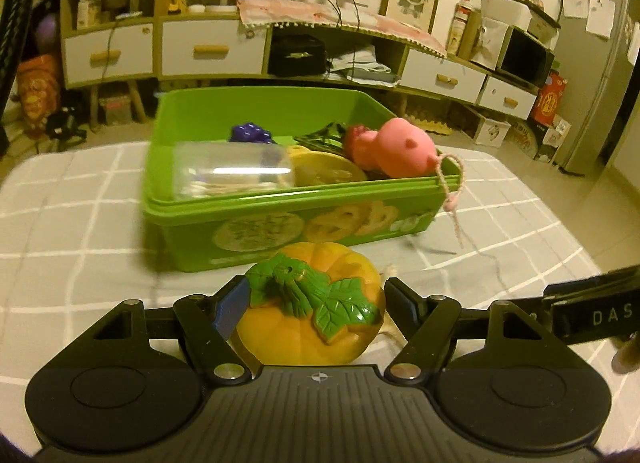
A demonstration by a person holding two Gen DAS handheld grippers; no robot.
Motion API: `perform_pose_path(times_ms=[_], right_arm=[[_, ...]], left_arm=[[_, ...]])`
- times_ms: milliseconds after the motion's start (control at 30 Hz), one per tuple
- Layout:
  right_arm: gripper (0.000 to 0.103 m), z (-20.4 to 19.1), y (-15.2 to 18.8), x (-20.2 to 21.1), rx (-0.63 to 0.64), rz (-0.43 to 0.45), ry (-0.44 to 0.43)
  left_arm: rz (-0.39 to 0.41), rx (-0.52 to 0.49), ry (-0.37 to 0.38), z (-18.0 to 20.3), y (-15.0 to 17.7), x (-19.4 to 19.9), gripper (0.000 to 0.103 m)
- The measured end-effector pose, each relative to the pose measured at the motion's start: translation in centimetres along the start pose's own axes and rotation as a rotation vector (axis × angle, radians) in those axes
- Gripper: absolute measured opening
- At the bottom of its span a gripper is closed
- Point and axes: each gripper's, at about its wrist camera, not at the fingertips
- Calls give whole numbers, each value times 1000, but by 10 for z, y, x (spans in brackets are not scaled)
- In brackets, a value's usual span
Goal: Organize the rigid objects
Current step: 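Grasp orange pumpkin toy with left tool while right tool moves to starfish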
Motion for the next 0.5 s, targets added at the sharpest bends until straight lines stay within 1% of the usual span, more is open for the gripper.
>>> perform_pose_path(times_ms=[133, 300, 433, 500], right_arm=[[63, -8, 1, -4, 29, -4, -4], [63, -18, 4, -12, 63, -3, -14], [63, -25, 10, -20, 82, 11, -51], [63, -27, 15, -24, 79, 27, -77]], left_arm=[[-4, -51, -37, -8, 4, 9, 77], [-1, -87, -67, -20, 14, 17, 77], [4, -83, -84, -26, 21, 17, 77], [21, -84, -86, -27, 24, 18, 77]])
Point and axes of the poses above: each gripper's, at about its wrist camera, not at the fingertips, and x roughly against the way its jaws point, z to its right, y to its underside, and after that the axes turned 5 degrees about x, right-handed
